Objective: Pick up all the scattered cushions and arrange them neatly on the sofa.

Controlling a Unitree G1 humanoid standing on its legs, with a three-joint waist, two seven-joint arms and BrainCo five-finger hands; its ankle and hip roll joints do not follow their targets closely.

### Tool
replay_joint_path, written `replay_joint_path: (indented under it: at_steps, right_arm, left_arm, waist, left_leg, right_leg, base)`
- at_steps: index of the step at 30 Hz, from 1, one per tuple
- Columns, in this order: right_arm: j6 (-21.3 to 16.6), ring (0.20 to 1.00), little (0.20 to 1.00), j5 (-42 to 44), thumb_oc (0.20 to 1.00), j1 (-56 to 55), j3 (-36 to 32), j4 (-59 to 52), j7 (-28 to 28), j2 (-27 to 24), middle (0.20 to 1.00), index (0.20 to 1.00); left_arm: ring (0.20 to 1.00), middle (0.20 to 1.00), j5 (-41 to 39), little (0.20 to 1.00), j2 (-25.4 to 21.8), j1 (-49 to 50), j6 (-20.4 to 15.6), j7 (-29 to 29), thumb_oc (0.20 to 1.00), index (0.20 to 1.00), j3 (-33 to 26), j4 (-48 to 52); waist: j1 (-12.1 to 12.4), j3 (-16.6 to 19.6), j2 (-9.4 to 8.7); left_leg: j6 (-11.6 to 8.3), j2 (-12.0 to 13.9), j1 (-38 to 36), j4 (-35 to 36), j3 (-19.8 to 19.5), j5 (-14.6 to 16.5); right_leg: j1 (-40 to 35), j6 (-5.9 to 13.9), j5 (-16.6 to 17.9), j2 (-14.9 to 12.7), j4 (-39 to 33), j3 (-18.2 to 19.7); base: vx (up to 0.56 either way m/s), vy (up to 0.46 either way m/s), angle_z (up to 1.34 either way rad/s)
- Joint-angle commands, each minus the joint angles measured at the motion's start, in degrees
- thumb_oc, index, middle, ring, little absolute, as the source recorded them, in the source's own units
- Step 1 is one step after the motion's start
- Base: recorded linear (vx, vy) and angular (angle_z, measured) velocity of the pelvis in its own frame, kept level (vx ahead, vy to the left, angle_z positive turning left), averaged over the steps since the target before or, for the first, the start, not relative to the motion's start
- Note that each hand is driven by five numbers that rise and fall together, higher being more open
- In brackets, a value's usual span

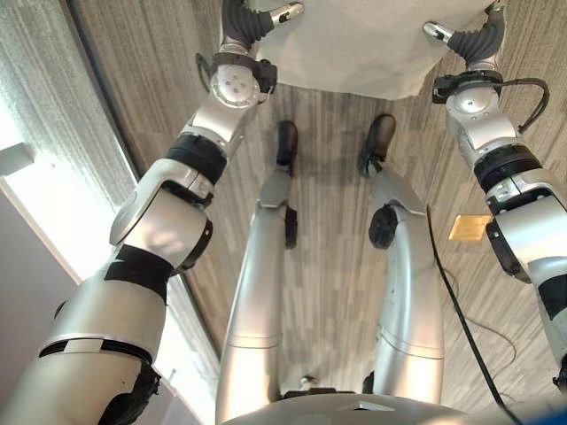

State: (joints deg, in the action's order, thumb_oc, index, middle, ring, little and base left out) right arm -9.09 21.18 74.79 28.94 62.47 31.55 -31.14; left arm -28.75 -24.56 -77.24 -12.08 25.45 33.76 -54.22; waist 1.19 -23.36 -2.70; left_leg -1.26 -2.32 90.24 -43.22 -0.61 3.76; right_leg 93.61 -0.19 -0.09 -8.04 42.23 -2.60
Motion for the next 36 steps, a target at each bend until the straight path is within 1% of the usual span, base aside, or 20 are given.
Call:
replay_joint_path:
  at_steps: [1, 6, 12, 15, 16, 17, 18, 19, 23, 24, 27, 29, 30, 31, 32, 34, 35, 36]
  right_arm:
    - [-2.73, 1.0, 1.0, 1.4, 1.0, 3.4, 4.25, -1.16, -1.43, -1.24, 1.0, 1.0]
    - [-3.71, 1.0, 1.0, 4.17, 1.0, 4.23, 4.36, -2.23, -2.35, -1.64, 1.0, 1.0]
    - [-4.25, 1.0, 1.0, 4.98, 1.0, 6.04, 6.23, -3.86, -2.88, 0.71, 1.0, 1.0]
    - [-4.62, 1.0, 1.0, 5.99, 1.0, 7.97, 7.9, -4.44, -3.17, 3.23, 1.0, 1.0]
    - [-4.61, 1.0, 1.0, 6.01, 1.0, 8.03, 7.93, -4.42, -3.17, 3.26, 1.0, 1.0]
    - [-4.83, 0.645, 0.645, 6.78, 0.645, 8.34, 8.41, -5.19, -3.96, 4.9, 0.645, 0.645]
    - [-4.84, 0.332, 0.332, 6.79, 0.332, 8.35, 8.43, -5.17, -3.98, 4.95, 0.332, 0.332]
    - [-5.05, 0.2, 0.2, 7.35, 0.2, 8.64, 8.71, -5.63, -4.56, 5.95, 0.2, 0.2]
    - [-6.16, 0.2, 0.2, 8.83, 0.2, 8.54, 8.77, -7.66, -5.66, 8.85, 0.2, 0.2]
    - [-7.22, 0.2, 0.2, 9.87, 0.2, 8.29, 8.24, -8.96, -5.95, 9.34, 0.2, 0.2]
    - [-8.07, 0.2, 0.2, 10.13, 0.2, 7.93, 7.35, -10.67, -5.68, 9.34, 0.2, 0.2]
    - [-9.63, 0.2, 0.2, 11.55, 0.2, 7.22, 5.54, -13.12, -5.75, 9.08, 0.2, 0.2]
    - [-9.59, 0.2, 0.2, 11.52, 0.2, 7.06, 5.49, -13.26, -5.73, 9.07, 0.2, 0.2]
    - [-10.37, 0.2, 0.2, 11.59, 0.2, 5.99, 4.08, -15.41, -5.61, 8.78, 0.2, 0.2]
    - [-10.31, 0.2, 0.2, 11.52, 0.2, 5.78, 4.03, -15.58, -5.56, 8.79, 0.2, 0.2]
    - [-10.67, 0.2, 0.2, 11.02, 0.2, 4.5, 2.72, -17.34, -5.49, 8.58, 0.2, 0.2]
    - [-10.96, 0.2, 0.2, 10.76, 0.2, 3.62, 1.96, -18.26, -5.55, 8.84, 0.2, 0.2]
    - [-11.63, 0.2, 0.2, 9.77, 0.2, 2.16, 0.07, -20.39, -5.19, 8.62, 0.2, 0.2]
  left_arm:
    - [1.0, 1.0, -0.94, 1.0, 1.45, 1.82, -3.02, 0.29, 1.0, 1.0, -1.38, 2.87]
    - [1.0, 1.0, -2.07, 1.0, 0.64, 1.81, -3.08, -0.29, 1.0, 1.0, -1.52, 3.3]
    - [1.0, 1.0, -3.13, 1.0, 1.06, 1.03, -3.28, -0.69, 1.0, 1.0, -0.62, 3.3]
    - [1.0, 1.0, -4.19, 1.0, 1.57, -0.08, -3.52, -1.08, 1.0, 1.0, 0.74, 4.48]
    - [1.0, 1.0, -4.19, 1.0, 1.52, -0.09, -3.5, -1.07, 1.0, 1.0, 0.71, 4.51]
    - [0.664, 0.664, -4.17, 0.664, 1.42, 0.08, -3.67, -1.46, 0.664, 0.664, 1.03, 5.42]
    - [0.2, 0.2, -4.16, 0.2, 1.37, 0.14, -3.65, -1.46, 0.2, 0.2, 1.0, 5.47]
    - [0.2, 0.2, -4.44, 0.2, 1.52, 0.12, -3.8, -1.49, 0.2, 0.2, 1.02, 5.51]
    - [0.2, 0.2, -6.1, 0.2, 1.46, 0.67, -4.81, -1.56, 0.2, 0.2, 0.12, 6.7]
    - [0.2, 0.2, -6.37, 0.2, 0.92, 0.83, -5.1, -1.68, 0.2, 0.2, -0.11, 7.21]
    - [0.2, 0.2, -6.93, 0.2, 0.01, 1.32, -5.61, -1.56, 0.2, 0.2, -0.86, 8.02]
    - [0.2, 0.2, -7.35, 0.2, -0.88, 1.78, -6.25, -1.33, 0.2, 0.2, -2.04, 9.45]
    - [0.2, 0.2, -7.32, 0.2, -0.9, 1.91, -6.22, -1.3, 0.2, 0.2, -2.03, 9.55]
    - [0.2, 0.2, -7.46, 0.2, -1.24, 2.95, -6.69, -1.26, 0.2, 0.2, -2.98, 11.25]
    - [0.2, 0.2, -7.43, 0.2, -1.25, 3.13, -6.66, -1.23, 0.2, 0.2, -2.98, 11.38]
    - [0.2, 0.2, -7.36, 0.2, -1.03, 4.32, -7.14, -1.53, 0.2, 0.2, -3.96, 12.57]
    - [0.2, 0.2, -7.19, 0.2, -0.53, 4.98, -7.18, -1.55, 0.2, 0.2, -4.38, 13.2]
    - [0.2, 0.2, -7.17, 0.2, 0.61, 6.39, -7.95, -1.53, 0.2, 0.2, -5.74, 15.52]
  waist:
    - [-1.13, 1.41, 4.41]
    - [-0.96, 0.53, 4.65]
    - [-0.9, -1.09, 5.06]
    - [-0.58, -2.22, 5.77]
    - [-0.62, -2.28, 5.76]
    - [-0.46, -2.45, 5.99]
    - [-0.51, -2.44, 5.97]
    - [-0.55, -2.54, 6.07]
    - [-0.66, -2.31, 5.83]
    - [-0.72, -1.98, 5.69]
    - [-0.91, -1.27, 5.35]
    - [-1.06, -0.09, 5.26]
    - [-1.04, -0.01, 5.22]
    - [-1.21, 0.98, 5.08]
    - [-1.19, 1.12, 5.05]
    - [-1.38, 2.75, 5.12]
    - [-1.54, 4.04, 4.99]
    - [-1.71, 6.54, 4.95]
  left_leg:
    - [0.56, -1.11, -0.29, 0.2, -2.73, 2.97]
    - [0.62, -1.03, -0.29, -1.27, -2.48, 3.41]
    - [0.34, -0.89, -0.29, -3.16, -3.02, 3.49]
    - [0.22, -0.77, -0.29, -4.4, -3.07, 3.63]
    - [0.22, -0.77, -0.29, -4.46, -3.07, 3.67]
    - [0.22, -0.64, -0.29, -4.51, -3.08, 3.69]
    - [0.21, -0.65, -0.29, -4.52, -3.08, 3.7]
    - [0.08, -0.66, -0.29, -4.72, -2.99, 3.58]
    - [-0.02, -0.86, -0.29, -5.2, -2.95, 3.51]
    - [-0.04, -0.81, -0.29, -5.03, -2.81, 3.56]
    - [-0.11, -0.82, -0.29, -4.8, -2.73, 3.49]
    - [-0.16, -0.79, -0.29, -4.43, -2.86, 3.47]
    - [-0.16, -0.77, -0.29, -4.42, -2.85, 3.47]
    - [-0.24, -0.64, -0.29, -3.91, -2.75, 3.43]
    - [-0.24, -0.62, -0.29, -3.87, -2.75, 3.41]
    - [-0.22, -0.41, -0.29, -2.36, -2.58, 3.28]
    - [-0.25, -0.27, -0.29, -1.06, -2.25, 3.03]
    - [-0.31, -0.05, -0.37, 1.57, -1.96, 2.46]
  right_leg:
    - [-3.66, 5.45, -6.19, 1.47, 3.58, -0.27]
    - [-3.66, 5.3, -6.34, 1.67, 4.54, -0.34]
    - [-3.66, 5.13, -6.49, 1.87, 6.23, -0.46]
    - [-3.66, 5.09, -6.53, 1.72, 7.01, -0.57]
    - [-3.66, 5.09, -6.56, 1.72, 7.07, -0.57]
    - [-3.66, 5.09, -6.68, 1.76, 7.28, -0.53]
    - [-3.66, 5.09, -6.69, 1.75, 7.3, -0.53]
    - [-3.66, 5.02, -6.71, 1.8, 7.42, -0.65]
    - [-3.66, 4.86, -6.59, 2.28, 8.16, -0.62]
    - [-3.66, 4.78, -6.54, 2.34, 8.1, -0.62]
    - [-3.66, 4.79, -6.52, 2.46, 7.94, -0.59]
    - [-3.66, 4.78, -6.5, 2.72, 7.65, -0.77]
    - [-3.66, 4.78, -6.49, 2.74, 7.62, -0.76]
    - [-3.66, 4.75, -6.43, 2.95, 7.24, -0.89]
    - [-3.66, 4.74, -6.4, 2.97, 7.18, -0.89]
    - [-3.66, 4.84, -6.24, 3.14, 6.05, -1.38]
    - [-3.66, 4.83, -6.16, 3.15, 5.01, -1.44]
    - [-3.72, 4.8, -6.22, 3.45, 3.02, -1.83]
  base:
    - [0.01, -0.034, 0.01]
    - [0.0, 0.0, 0.0]
    - [0.0, -0.002, -0.01]
    - [0.0, 0.0, 0.0]
    - [0.0, 0.0, 0.0]
    - [0.0, 0.0, 0.0]
    - [0.0, 0.0, 0.0]
    - [0.0, 0.0, 0.0]
    - [0.0, 0.0, 0.0]
    - [0.0, 0.0, 0.0]
    - [0.0, 0.0, 0.0]
    - [0.0, 0.0, 0.0]
    - [0.0, 0.0, 0.0]
    - [0.0, 0.0, 0.0]
    - [0.0, 0.0, 0.0]
    - [0.0, 0.0, 0.0]
    - [-0.02, 0.014, -0.03]
    - [-0.04, 0.005, -0.02]
